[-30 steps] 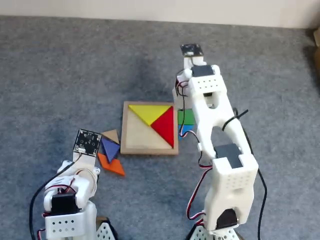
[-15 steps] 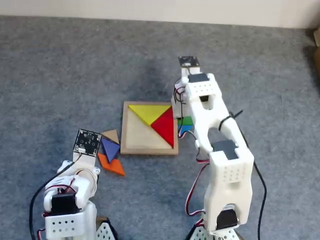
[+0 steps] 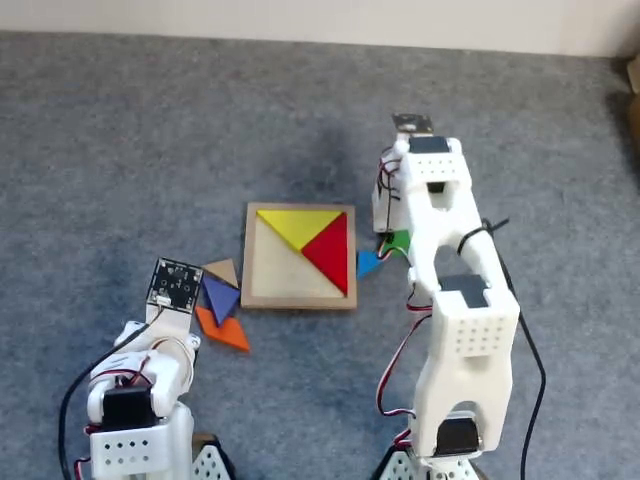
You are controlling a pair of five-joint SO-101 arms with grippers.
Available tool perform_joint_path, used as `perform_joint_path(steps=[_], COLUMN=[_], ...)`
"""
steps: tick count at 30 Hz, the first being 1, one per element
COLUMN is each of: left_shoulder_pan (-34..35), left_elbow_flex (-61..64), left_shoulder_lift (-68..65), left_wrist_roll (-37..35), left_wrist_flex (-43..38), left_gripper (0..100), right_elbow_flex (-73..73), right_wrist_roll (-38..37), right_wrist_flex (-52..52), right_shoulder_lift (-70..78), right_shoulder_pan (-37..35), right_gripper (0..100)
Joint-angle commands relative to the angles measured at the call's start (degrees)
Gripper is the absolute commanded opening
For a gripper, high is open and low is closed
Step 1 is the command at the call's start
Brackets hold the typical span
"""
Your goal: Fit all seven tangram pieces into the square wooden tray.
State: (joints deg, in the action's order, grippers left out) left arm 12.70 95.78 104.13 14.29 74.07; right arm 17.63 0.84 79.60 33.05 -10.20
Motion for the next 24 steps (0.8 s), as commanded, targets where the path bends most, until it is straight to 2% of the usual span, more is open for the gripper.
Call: perform_joint_path(steps=[1, 9, 13, 19, 24], left_shoulder_pan=[0.57, 0.57, 0.57, 0.57, 0.57], left_elbow_flex=[-0.22, -0.31, -0.31, -0.31, -0.31], left_shoulder_lift=[0.31, 0.31, 0.31, 0.31, 0.31], left_wrist_roll=[0.35, 0.35, 0.26, 0.26, 0.26], left_wrist_flex=[-0.97, -0.97, -0.97, -0.97, -0.97], left_gripper=[1, 1, 1, 1, 1], right_elbow_flex=[4.09, 1.45, -2.59, -3.12, -3.47], right_wrist_roll=[-1.23, 3.25, 3.16, 3.16, 3.16], right_wrist_flex=[0.66, -2.68, -7.78, -7.87, -7.87], right_shoulder_lift=[-4.79, -4.88, -3.03, 0.04, 0.31], right_shoulder_pan=[0.84, -2.24, -4.18, -4.0, -3.12], right_gripper=[28.9, 28.9, 28.9, 28.4, 14.7])
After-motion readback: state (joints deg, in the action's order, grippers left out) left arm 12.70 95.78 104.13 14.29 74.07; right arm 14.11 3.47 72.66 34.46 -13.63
